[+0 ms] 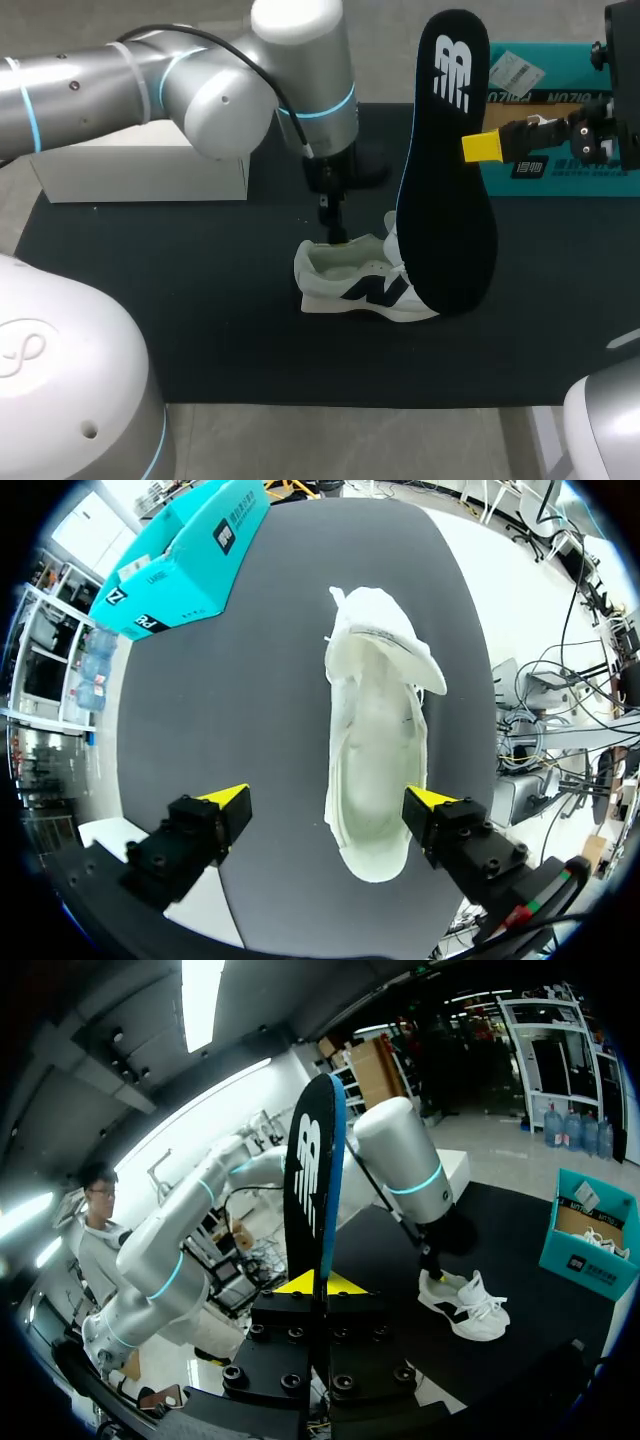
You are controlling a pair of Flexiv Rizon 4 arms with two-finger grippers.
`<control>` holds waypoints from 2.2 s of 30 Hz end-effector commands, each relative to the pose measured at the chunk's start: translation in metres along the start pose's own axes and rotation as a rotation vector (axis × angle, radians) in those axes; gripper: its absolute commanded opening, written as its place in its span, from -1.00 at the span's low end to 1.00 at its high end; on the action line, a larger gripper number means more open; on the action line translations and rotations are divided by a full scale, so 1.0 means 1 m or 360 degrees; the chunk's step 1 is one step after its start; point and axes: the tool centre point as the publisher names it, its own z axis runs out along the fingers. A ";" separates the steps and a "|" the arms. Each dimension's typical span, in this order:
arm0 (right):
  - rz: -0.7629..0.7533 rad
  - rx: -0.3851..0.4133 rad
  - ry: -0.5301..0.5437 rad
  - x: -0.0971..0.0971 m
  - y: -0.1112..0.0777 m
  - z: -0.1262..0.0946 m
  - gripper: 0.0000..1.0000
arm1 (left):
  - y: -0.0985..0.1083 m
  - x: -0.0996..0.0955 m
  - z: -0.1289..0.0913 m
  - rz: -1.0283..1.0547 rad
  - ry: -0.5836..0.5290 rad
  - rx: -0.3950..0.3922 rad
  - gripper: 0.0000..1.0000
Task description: Take the shoe out of the shoebox, open the shoe tongue, remove and reinsert the insole, then place the shoe into the shoebox
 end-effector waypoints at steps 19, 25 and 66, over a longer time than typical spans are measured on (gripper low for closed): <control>0.0001 0.0011 0.0001 0.000 0.004 0.002 -1.00 | -0.048 -0.012 0.067 -0.0004 0.0076 0.0038 1.00; 0.0001 0.0011 0.0001 0.000 0.004 0.002 -1.00 | -0.051 -0.001 0.076 0.0021 0.0106 0.0032 1.00; 0.0001 0.0011 0.0001 0.000 0.004 0.002 -1.00 | -0.053 -0.005 0.042 0.0722 0.0276 0.0064 -1.00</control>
